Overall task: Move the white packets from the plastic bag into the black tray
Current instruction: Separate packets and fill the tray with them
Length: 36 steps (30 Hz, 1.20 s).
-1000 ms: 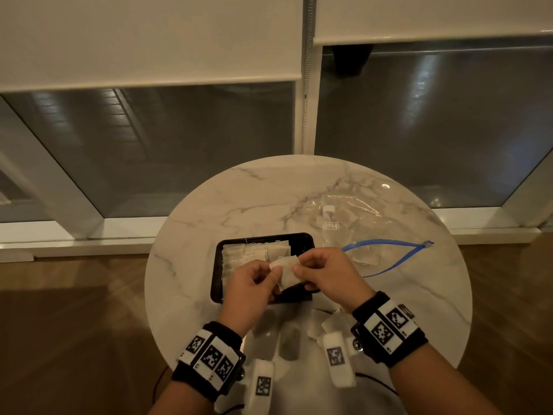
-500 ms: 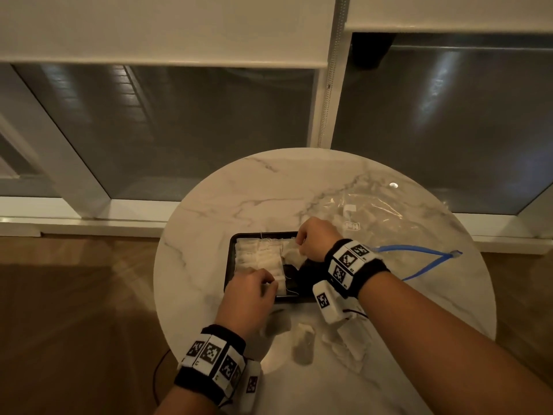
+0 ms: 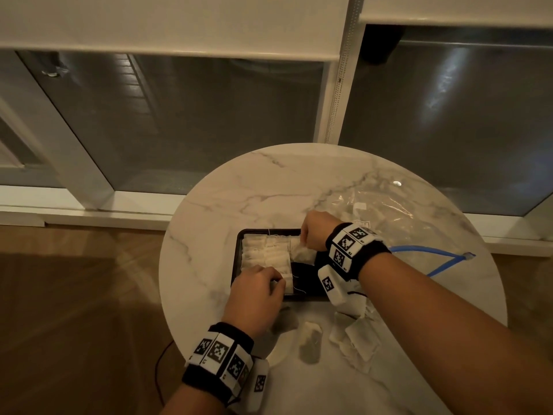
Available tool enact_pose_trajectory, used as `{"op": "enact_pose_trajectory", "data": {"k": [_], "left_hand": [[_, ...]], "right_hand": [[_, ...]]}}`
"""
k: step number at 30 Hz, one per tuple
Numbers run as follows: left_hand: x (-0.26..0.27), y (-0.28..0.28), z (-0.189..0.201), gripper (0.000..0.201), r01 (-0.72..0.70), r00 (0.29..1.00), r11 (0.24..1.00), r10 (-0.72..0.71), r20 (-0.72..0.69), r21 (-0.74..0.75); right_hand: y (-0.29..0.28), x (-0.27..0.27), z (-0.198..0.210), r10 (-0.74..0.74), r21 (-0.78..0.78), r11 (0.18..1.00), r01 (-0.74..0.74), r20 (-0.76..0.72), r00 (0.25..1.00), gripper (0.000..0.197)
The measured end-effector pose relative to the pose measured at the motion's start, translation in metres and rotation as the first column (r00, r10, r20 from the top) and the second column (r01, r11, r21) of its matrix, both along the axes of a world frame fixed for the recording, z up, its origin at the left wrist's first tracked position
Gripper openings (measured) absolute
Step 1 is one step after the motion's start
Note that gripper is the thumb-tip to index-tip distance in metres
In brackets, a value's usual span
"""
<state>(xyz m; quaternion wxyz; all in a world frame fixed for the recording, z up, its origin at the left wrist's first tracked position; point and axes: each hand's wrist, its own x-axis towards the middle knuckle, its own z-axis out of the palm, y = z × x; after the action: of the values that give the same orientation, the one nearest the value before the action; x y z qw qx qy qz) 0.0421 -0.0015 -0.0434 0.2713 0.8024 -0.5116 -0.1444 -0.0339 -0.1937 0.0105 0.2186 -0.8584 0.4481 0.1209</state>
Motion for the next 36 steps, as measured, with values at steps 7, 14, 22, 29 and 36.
{"op": "enact_pose_trajectory", "data": {"k": [7,14,22,29,36], "left_hand": [[0.000,0.000,0.001,0.022,0.007,1.000,1.000,-0.007,0.007,-0.003],[0.001,-0.001,0.002,0.020,0.006,1.000,1.000,-0.006,-0.014,0.004],[0.001,0.000,0.000,0.021,0.006,1.000,1.000,-0.006,-0.010,0.006],[0.001,-0.001,0.001,0.019,0.015,1.000,1.000,-0.015,-0.010,0.021],[0.001,-0.002,0.001,0.018,0.005,1.000,1.000,-0.004,-0.014,0.027]], "right_hand": [[0.001,0.010,0.000,0.075,-0.011,0.997,-0.076,-0.063,0.995,0.015],[0.003,0.004,0.002,-0.017,-0.036,0.999,0.022,0.122,0.992,0.014],[0.007,-0.023,-0.001,-0.266,0.040,0.964,0.263,0.202,0.943,0.010],[0.020,-0.024,-0.008,-0.321,0.132,0.939,0.318,0.002,0.947,0.033],[0.021,-0.007,-0.017,-0.287,0.126,0.948,0.293,-0.063,0.956,0.057]]}}
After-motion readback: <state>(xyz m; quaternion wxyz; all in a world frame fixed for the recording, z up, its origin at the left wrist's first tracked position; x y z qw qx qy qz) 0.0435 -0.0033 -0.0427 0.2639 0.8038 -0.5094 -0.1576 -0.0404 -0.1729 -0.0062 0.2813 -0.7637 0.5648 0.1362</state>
